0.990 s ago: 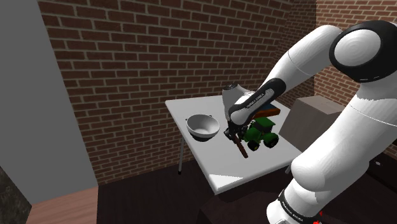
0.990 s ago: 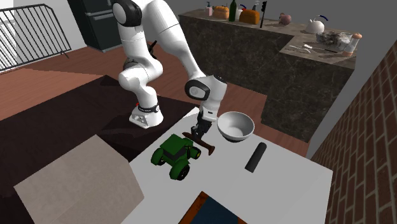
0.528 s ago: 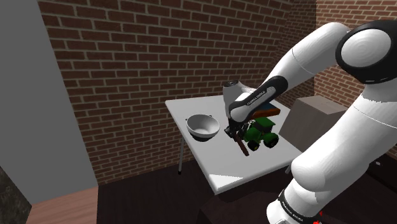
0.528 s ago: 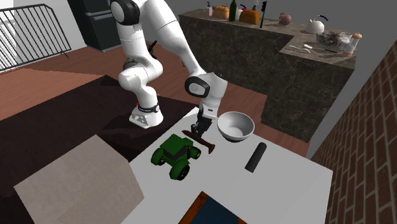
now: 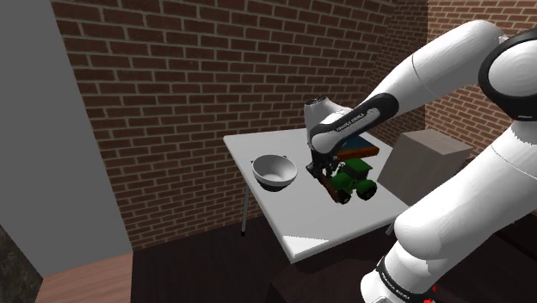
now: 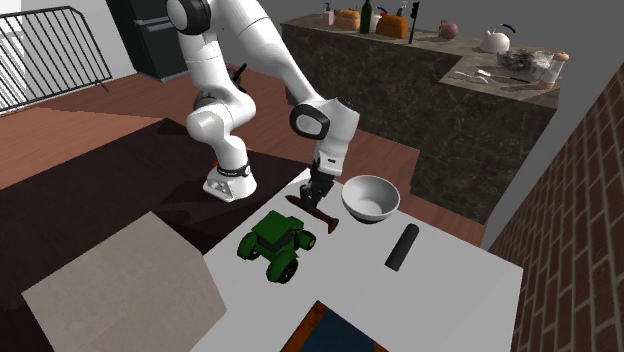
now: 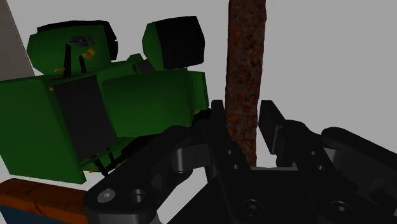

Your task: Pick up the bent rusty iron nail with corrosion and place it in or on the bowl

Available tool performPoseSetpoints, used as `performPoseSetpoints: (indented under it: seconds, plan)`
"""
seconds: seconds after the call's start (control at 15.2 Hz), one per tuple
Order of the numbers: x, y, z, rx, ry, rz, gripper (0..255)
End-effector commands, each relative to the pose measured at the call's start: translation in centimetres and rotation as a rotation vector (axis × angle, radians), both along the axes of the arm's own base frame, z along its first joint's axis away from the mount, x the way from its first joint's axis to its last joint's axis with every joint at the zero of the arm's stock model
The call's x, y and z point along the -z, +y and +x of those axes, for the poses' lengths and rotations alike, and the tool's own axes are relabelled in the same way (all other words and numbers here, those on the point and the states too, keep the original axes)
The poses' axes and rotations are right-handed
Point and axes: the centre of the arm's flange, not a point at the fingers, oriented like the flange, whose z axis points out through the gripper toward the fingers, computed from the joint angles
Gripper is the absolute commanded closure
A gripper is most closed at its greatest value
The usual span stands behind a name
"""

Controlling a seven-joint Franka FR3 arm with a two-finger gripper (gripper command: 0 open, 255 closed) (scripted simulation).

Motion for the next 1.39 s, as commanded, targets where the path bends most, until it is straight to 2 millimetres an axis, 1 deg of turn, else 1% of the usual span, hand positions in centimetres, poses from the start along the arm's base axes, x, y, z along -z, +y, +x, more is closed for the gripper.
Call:
performPoseSetpoints:
  seconds: [0.0, 1.19, 1.25, 1.32]
  plan:
    - [-1.0, 0.0, -0.1, 0.000, 0.000, 0.000, 255]
    - [-10.5, 0.0, -0.1, 0.000, 0.000, 0.000, 255]
    - [-10.8, 0.0, -0.1, 0.000, 0.000, 0.000, 255]
    - [-10.9, 0.8, 1.0, 0.000, 0.000, 0.000, 255]
